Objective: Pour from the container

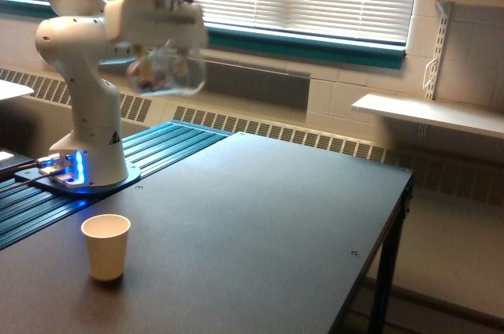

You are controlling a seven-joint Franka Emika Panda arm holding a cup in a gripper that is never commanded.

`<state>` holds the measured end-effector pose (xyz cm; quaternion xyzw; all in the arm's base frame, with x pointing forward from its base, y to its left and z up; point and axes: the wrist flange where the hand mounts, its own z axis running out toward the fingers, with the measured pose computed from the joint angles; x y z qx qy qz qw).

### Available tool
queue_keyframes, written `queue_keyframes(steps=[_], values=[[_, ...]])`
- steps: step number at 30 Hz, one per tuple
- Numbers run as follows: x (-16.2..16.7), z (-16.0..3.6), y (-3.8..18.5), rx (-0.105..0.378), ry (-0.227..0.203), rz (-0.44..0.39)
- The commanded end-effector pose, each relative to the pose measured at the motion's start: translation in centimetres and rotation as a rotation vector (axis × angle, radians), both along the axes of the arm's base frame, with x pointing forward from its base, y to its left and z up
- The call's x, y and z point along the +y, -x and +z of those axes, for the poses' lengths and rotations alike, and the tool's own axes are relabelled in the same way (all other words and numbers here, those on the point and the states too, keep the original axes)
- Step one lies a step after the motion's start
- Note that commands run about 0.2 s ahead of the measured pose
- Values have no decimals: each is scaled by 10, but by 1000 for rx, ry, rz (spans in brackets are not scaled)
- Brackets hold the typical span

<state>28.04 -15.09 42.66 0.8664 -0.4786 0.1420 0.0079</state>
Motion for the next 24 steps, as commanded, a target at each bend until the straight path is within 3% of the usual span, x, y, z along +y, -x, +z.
queue_keyframes(steps=[1,11,18,24], values=[[-6,-51,42,142,-57,0],[-25,-74,73,281,-81,18],[-43,-87,83,333,-113,-28],[-63,-96,85,339,-125,-76]])
